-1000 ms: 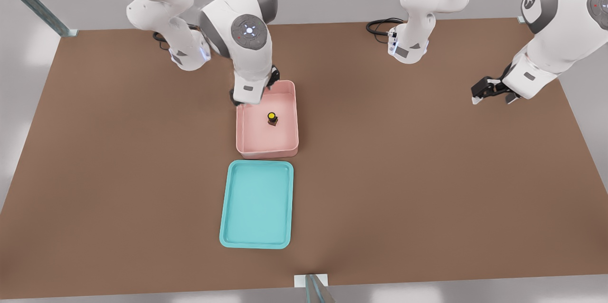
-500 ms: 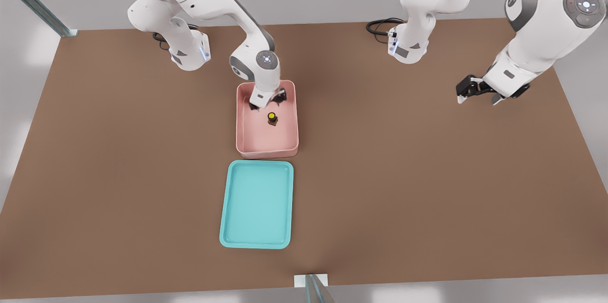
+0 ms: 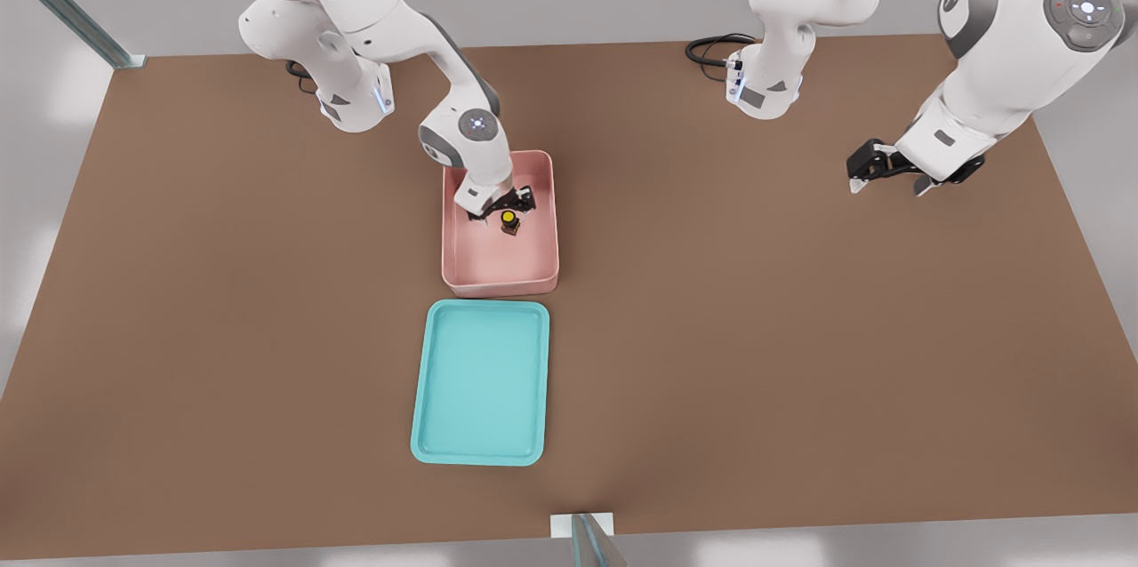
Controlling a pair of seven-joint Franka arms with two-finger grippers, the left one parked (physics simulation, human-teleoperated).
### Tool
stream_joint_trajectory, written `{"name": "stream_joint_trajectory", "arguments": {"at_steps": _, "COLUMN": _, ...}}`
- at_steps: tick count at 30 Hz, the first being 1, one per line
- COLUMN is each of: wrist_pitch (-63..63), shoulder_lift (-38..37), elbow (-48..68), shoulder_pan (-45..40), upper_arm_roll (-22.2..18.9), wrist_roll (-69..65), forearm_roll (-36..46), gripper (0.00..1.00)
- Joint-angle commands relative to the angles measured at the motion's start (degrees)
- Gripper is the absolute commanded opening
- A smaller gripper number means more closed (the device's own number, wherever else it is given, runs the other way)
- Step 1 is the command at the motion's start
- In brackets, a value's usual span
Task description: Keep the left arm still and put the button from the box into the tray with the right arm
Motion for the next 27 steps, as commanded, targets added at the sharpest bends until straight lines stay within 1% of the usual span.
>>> {"name": "stream_joint_trajectory", "arguments": {"at_steps": 1, "wrist_pitch": 4.7, "shoulder_lift": 0.3, "elbow": -0.36, "shoulder_pan": 0.03, "upper_arm_roll": 0.04, "wrist_roll": 6.21, "forearm_roll": -0.51, "gripper": 0.98}}
{"name": "stream_joint_trajectory", "arguments": {"at_steps": 9, "wrist_pitch": 6.99, "shoulder_lift": 1.89, "elbow": -0.36, "shoulder_pan": -0.15, "upper_arm_roll": -0.05, "wrist_roll": 6.21, "forearm_roll": -0.51, "gripper": 0.98}}
{"name": "stream_joint_trajectory", "arguments": {"at_steps": 10, "wrist_pitch": 6.98, "shoulder_lift": 1.89, "elbow": -0.36, "shoulder_pan": -0.15, "upper_arm_roll": -0.05, "wrist_roll": 6.21, "forearm_roll": -0.59, "gripper": 0.79}}
{"name": "stream_joint_trajectory", "arguments": {"at_steps": 11, "wrist_pitch": 6.98, "shoulder_lift": 1.89, "elbow": -0.27, "shoulder_pan": -0.15, "upper_arm_roll": -0.05, "wrist_roll": 6.3, "forearm_roll": -0.59, "gripper": 0.66}}
{"name": "stream_joint_trajectory", "arguments": {"at_steps": 12, "wrist_pitch": 6.98, "shoulder_lift": 1.89, "elbow": -0.27, "shoulder_pan": -0.24, "upper_arm_roll": -0.05, "wrist_roll": 6.3, "forearm_roll": -0.59, "gripper": 0.6}}
{"name": "stream_joint_trajectory", "arguments": {"at_steps": 13, "wrist_pitch": 6.98, "shoulder_lift": 1.89, "elbow": -0.27, "shoulder_pan": -0.32, "upper_arm_roll": 0.04, "wrist_roll": 6.39, "forearm_roll": -0.59, "gripper": 0.58}}
{"name": "stream_joint_trajectory", "arguments": {"at_steps": 19, "wrist_pitch": 5.32, "shoulder_lift": 0.92, "elbow": 1.57, "shoulder_pan": -0.41, "upper_arm_roll": -0.84, "wrist_roll": 6.57, "forearm_roll": -0.59, "gripper": 0.57}}
{"name": "stream_joint_trajectory", "arguments": {"at_steps": 23, "wrist_pitch": -5.49, "shoulder_lift": 0.83, "elbow": 10.18, "shoulder_pan": -0.85, "upper_arm_roll": -0.75, "wrist_roll": 5.25, "forearm_roll": -0.51, "gripper": 0.57}}
{"name": "stream_joint_trajectory", "arguments": {"at_steps": 25, "wrist_pitch": -12.26, "shoulder_lift": 1.36, "elbow": 15.98, "shoulder_pan": -2.08, "upper_arm_roll": -0.84, "wrist_roll": 1.47, "forearm_roll": 0.11, "gripper": 0.57}}
{"name": "stream_joint_trajectory", "arguments": {"at_steps": 26, "wrist_pitch": -13.84, "shoulder_lift": 1.53, "elbow": 17.92, "shoulder_pan": -2.78, "upper_arm_roll": -1.71, "wrist_roll": -1.78, "forearm_roll": 0.55, "gripper": 0.57}}
{"name": "stream_joint_trajectory", "arguments": {"at_steps": 27, "wrist_pitch": -16.3, "shoulder_lift": 2.15, "elbow": 20.64, "shoulder_pan": -2.87, "upper_arm_roll": -3.56, "wrist_roll": -11.79, "forearm_roll": 8.54, "gripper": 0.57}}
